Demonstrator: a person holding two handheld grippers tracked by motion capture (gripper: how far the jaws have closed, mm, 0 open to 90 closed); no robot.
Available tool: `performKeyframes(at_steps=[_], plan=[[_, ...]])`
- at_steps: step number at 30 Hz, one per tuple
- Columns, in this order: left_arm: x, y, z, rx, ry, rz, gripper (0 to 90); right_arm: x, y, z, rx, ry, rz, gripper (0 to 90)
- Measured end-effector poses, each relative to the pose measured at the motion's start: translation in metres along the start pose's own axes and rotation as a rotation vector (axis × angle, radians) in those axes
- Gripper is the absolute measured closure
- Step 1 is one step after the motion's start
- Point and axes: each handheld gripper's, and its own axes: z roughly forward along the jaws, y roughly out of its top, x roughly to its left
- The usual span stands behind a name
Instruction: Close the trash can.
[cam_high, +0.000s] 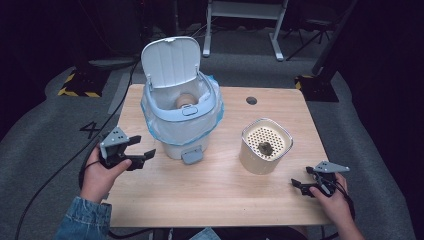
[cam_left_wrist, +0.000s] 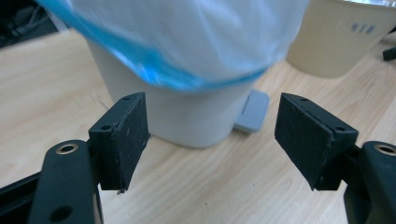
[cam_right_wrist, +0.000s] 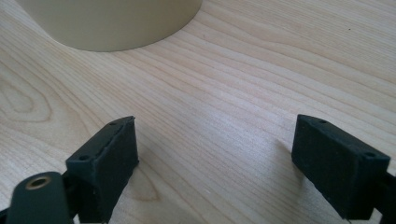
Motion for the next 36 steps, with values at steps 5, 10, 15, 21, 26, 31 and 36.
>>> performKeyframes(at_steps=[5, 10, 15, 21, 26, 31, 36], plan=[[0.004, 0.021, -0.013, -0.026, 0.015, 0.023, 26.6, 0.0, 0.0, 0.0, -0.001, 0.001, 0.001, 14.6], [0.008, 0.039, -0.018, -0.034, 0.012, 0.042, 26.9, 0.0, 0.0, 0.0, -0.001, 0.001, 0.001, 14.6], [0.015, 0.055, -0.022, -0.049, -0.001, 0.048, 28.1, 0.0, 0.0, 0.0, -0.001, 0.001, 0.001, 14.6], [0.027, 0.074, -0.028, -0.118, 0.01, 0.028, 28.9, 0.0, 0.0, 0.0, -0.001, 0.001, 0.001, 14.6], [0.036, 0.092, -0.032, -0.152, 0.04, 0.027, 28.9, 0.0, 0.0, 0.0, -0.001, 0.001, 0.001, 14.6], [0.04, 0.106, -0.031, -0.22, 0.025, 0.004, 29.3, 0.0, 0.0, 0.0, -0.001, 0.001, 0.001, 14.6], [0.043, 0.121, -0.025, -0.257, 0.031, 0.002, 29.8, 0.0, 0.0, 0.0, -0.001, 0.001, 0.001, 14.7]])
